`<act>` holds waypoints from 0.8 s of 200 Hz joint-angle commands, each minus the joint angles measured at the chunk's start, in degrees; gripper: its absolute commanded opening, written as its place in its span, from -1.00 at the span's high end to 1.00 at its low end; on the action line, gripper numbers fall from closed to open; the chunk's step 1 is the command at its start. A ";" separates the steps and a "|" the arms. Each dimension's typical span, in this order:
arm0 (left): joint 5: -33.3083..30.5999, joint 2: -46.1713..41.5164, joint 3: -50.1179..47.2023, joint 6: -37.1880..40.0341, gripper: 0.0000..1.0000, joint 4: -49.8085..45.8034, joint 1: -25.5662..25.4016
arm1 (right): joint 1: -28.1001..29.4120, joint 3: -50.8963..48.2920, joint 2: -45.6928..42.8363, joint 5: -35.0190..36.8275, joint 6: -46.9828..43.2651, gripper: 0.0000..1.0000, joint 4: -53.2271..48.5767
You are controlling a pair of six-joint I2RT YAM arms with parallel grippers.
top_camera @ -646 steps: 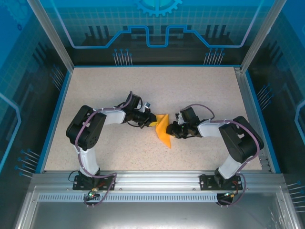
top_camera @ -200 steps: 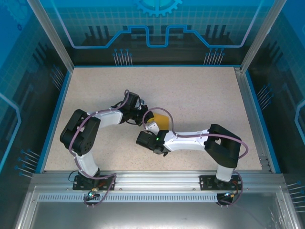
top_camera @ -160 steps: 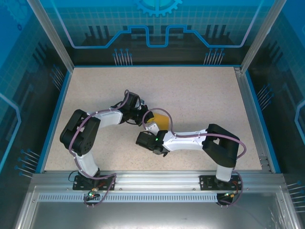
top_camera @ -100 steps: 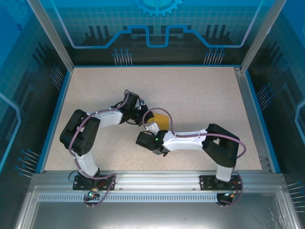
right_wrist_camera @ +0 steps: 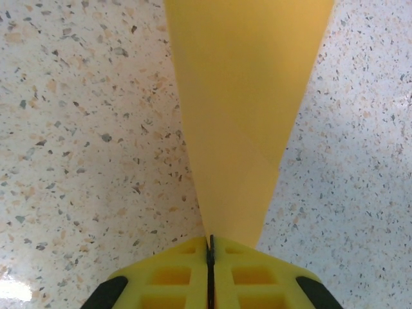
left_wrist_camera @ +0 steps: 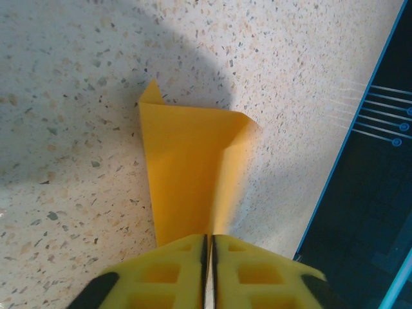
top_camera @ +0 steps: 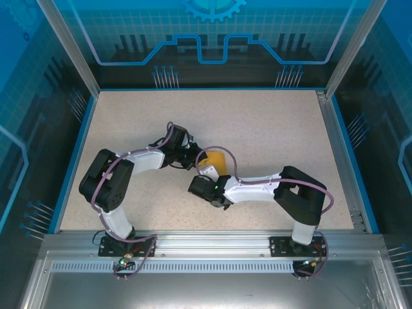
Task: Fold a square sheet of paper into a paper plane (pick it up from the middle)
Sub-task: Fold the wing for the fifth time at the center of the table.
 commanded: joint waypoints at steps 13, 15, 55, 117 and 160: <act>-2.25 -3.22 -0.23 0.09 0.39 -3.47 -0.31 | -1.52 -3.16 -2.60 -3.64 -2.51 0.88 5.73; -2.54 -3.38 -0.21 0.25 0.37 -3.76 -0.29 | -1.62 -3.52 -2.81 -4.03 -2.61 0.88 6.19; -7.96 -7.97 -0.21 2.70 0.03 -9.83 -0.27 | -4.78 -10.71 -8.14 -13.61 -6.24 0.90 17.16; -5.81 -8.44 0.09 3.19 -0.30 -11.11 -0.36 | -12.41 -19.38 -16.10 -28.14 -11.02 0.88 28.38; -2.68 -3.79 4.53 1.44 -0.53 -11.91 -2.66 | -12.99 -18.97 -14.41 -28.32 -12.42 0.87 28.52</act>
